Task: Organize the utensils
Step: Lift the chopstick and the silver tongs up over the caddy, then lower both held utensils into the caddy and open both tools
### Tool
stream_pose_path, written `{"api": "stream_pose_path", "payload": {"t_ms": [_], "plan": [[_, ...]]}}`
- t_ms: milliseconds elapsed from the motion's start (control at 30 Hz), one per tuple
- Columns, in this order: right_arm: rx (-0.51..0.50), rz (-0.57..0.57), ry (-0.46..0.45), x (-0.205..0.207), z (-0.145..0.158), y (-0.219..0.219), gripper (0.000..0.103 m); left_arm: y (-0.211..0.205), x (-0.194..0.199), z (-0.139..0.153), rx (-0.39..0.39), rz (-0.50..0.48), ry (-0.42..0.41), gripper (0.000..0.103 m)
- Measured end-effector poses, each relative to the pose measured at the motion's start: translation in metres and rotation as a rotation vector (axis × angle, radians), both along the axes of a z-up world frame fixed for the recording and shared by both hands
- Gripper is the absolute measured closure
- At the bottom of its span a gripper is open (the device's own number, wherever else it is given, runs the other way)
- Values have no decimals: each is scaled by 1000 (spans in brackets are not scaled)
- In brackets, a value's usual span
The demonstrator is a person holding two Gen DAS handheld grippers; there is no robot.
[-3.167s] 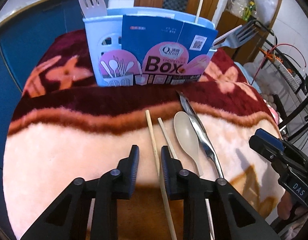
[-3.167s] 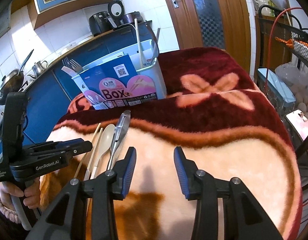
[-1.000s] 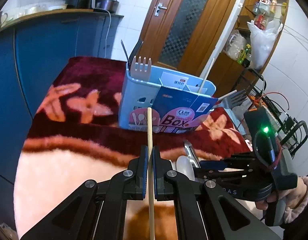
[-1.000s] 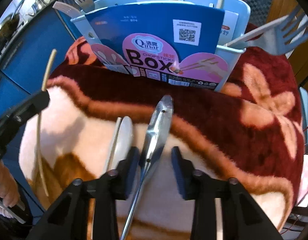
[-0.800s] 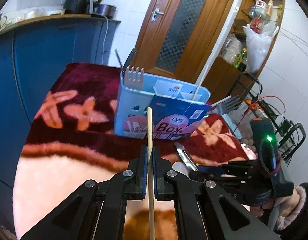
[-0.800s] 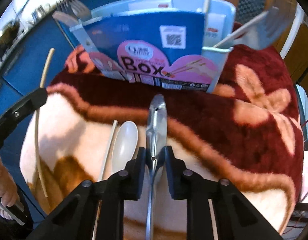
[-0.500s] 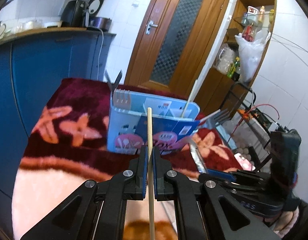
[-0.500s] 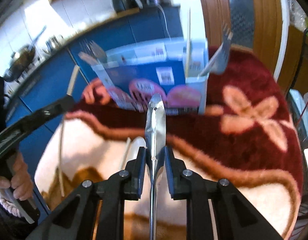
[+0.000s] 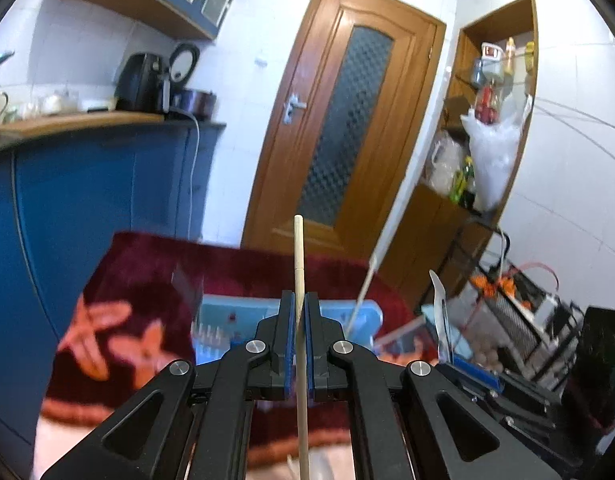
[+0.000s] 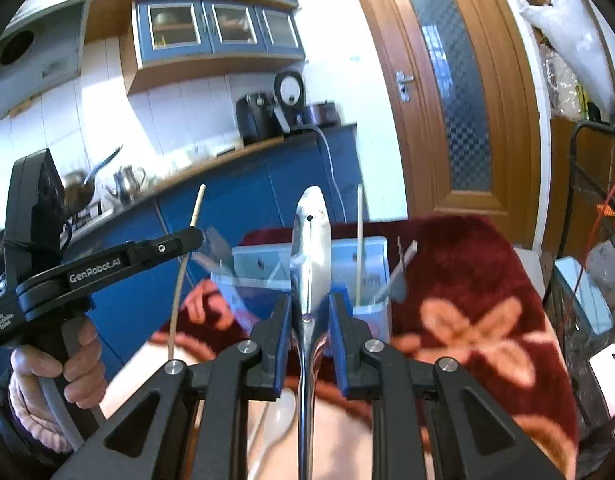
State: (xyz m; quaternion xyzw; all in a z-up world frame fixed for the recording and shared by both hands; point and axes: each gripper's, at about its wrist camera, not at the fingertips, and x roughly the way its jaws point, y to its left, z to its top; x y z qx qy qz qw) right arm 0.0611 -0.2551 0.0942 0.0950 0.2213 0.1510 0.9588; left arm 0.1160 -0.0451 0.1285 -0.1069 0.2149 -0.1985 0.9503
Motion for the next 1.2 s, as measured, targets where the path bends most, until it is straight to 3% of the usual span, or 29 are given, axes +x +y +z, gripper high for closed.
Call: {"api": "stream_pose_path", "payload": {"t_ms": [267,533,733,1200], "plan": [[41,-51,-110,31,21,-1,82,-4,29,22,-12,88,-144,99],[18,-159,-239,59,35,4,82,3,54,18,-27,217,-240,99],[-6,-220,-265,78,27,9,82,4,62,9,-12,295,-318,99],[-75,-287,-334,93,10,19,82,3,72,-10,14,295,-316,99]]}}
